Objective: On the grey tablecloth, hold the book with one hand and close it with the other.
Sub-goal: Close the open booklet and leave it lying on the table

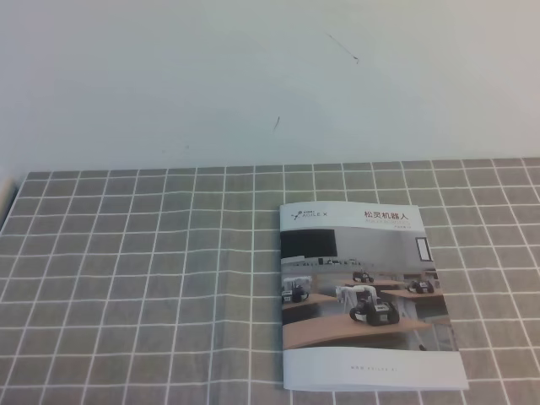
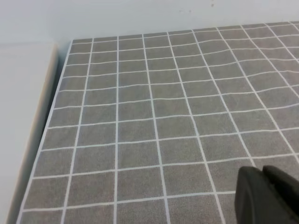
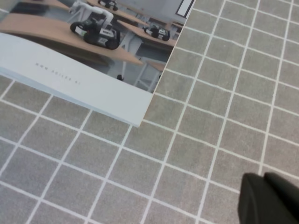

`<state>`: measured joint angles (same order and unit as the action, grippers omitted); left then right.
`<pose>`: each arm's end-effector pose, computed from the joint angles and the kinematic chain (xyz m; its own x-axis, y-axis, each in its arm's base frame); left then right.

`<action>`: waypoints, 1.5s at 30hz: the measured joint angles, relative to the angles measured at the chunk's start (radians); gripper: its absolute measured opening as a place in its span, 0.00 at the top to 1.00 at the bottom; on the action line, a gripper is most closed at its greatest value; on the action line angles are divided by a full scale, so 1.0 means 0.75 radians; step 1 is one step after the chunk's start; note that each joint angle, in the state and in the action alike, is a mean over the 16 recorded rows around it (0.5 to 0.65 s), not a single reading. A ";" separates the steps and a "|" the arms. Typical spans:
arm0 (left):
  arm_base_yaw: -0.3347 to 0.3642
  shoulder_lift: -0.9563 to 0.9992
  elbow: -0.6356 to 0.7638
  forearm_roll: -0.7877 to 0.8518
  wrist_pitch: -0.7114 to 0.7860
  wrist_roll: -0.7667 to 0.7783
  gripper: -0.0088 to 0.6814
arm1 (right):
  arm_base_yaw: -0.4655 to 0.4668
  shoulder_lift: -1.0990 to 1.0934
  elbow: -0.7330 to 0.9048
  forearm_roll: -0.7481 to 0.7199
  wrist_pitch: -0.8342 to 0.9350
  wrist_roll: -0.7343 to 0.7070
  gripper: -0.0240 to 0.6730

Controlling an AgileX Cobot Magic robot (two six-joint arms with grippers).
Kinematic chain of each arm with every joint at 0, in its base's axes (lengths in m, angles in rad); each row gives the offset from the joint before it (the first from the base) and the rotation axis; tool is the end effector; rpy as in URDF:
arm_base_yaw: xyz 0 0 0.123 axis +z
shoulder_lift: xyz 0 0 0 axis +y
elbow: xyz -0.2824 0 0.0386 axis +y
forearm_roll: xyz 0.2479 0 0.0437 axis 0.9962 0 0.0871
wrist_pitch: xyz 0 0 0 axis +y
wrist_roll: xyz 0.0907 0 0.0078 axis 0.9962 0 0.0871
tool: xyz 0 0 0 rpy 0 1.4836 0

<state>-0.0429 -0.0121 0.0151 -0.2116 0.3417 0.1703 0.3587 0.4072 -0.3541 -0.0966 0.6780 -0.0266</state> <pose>0.0528 -0.0087 0.1785 -0.2508 -0.0186 -0.9679 0.1036 0.9936 -0.0459 0.0755 0.0224 0.2463 -0.5265 -0.3058 -0.7933 -0.3605 0.9253 -0.1175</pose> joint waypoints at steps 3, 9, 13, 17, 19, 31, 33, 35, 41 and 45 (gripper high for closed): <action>-0.020 0.000 0.000 0.024 -0.001 -0.040 0.99 | 0.000 0.000 0.000 0.000 0.000 0.000 0.97; -0.061 0.000 0.000 0.055 -0.001 -0.108 0.99 | 0.000 0.000 0.000 0.000 0.000 0.000 0.97; -0.084 0.000 0.000 0.070 -0.001 -0.149 0.99 | 0.000 0.000 0.000 0.000 0.000 0.000 0.97; -0.091 0.000 0.000 0.081 -0.001 -0.177 0.99 | 0.000 0.000 0.000 0.000 0.000 0.000 0.97; -0.091 0.000 0.000 0.084 -0.001 -0.183 0.99 | 0.000 0.000 0.000 0.000 0.000 0.000 0.97; -0.091 0.000 0.000 0.096 -0.001 -0.186 0.99 | 0.000 0.000 0.000 0.000 0.000 0.000 0.97; -0.091 0.000 0.000 0.097 -0.001 -0.186 0.99 | 0.000 0.000 0.000 0.000 0.000 0.000 0.97; -0.091 0.000 0.000 0.098 -0.001 -0.186 0.99 | 0.000 0.000 0.000 0.000 0.000 0.001 0.97; -0.091 0.000 0.000 0.098 -0.001 -0.186 0.99 | 0.000 0.000 0.000 0.000 0.000 0.003 0.97; -0.091 0.000 0.000 0.099 -0.001 -0.187 0.99 | -0.001 -0.007 0.001 -0.005 -0.004 0.003 0.97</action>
<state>-0.1111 -0.0121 0.0152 -0.1374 0.3414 0.0300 0.3580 0.4018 -0.3531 -0.1000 0.6751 -0.0248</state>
